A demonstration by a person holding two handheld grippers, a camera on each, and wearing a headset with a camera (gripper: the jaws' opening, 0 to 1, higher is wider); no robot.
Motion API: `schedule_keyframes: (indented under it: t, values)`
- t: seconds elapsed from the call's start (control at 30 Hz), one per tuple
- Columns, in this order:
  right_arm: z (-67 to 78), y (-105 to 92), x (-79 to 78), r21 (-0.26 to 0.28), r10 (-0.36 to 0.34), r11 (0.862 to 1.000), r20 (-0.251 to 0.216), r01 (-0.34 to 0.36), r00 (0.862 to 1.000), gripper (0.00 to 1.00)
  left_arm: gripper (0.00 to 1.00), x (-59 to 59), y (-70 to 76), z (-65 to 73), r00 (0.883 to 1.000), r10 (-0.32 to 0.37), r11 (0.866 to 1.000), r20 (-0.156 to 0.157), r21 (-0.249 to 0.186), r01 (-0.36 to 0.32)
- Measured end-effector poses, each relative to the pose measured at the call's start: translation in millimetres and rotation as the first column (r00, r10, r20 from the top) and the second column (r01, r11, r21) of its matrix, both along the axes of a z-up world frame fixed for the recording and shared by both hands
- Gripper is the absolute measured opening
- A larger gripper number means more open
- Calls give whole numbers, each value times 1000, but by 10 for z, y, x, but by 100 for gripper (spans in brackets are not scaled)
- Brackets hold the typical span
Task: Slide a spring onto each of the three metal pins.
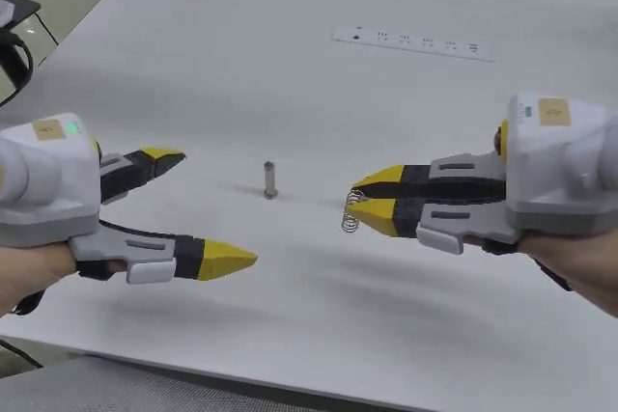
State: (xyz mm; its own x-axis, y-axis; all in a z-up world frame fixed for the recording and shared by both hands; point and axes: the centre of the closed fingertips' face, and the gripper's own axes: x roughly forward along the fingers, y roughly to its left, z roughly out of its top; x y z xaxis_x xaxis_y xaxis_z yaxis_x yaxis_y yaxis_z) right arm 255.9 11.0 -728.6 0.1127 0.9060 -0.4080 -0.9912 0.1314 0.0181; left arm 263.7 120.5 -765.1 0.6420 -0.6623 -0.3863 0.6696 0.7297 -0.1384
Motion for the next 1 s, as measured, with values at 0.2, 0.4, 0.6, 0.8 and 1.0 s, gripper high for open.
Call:
schedule_keyframes:
  t: [0.2, 0.4, 0.6, 0.8, 1.0]
  values:
    - [-44, 25, 13, -6, -12, 1000, 5, 12, 1000, 8, 98, 3, 29, -8, 1000, 14, 1000, -1, -2, -14]
    - [-53, 126, 84, -6, -20, 1000, 8, 20, 1000, 8, 98, 0, 31, -18, 1000, 15, 1000, -5, -2, -15]
    - [-32, 319, 228, -3, -19, 1000, 23, 19, 1000, 8, 98, -1, 27, -14, 1000, 11, 1000, -6, -1, -11]
    - [24, 481, 417, 7, -30, 1000, 25, 30, 999, 8, 98, 12, 23, -24, 1000, 20, 1000, -7, -2, -20]
    - [-7, 610, 578, -1, -52, 999, 6, 52, 999, 8, 98, 41, -7, -17, 1000, 20, 1000, -8, -6, -20]
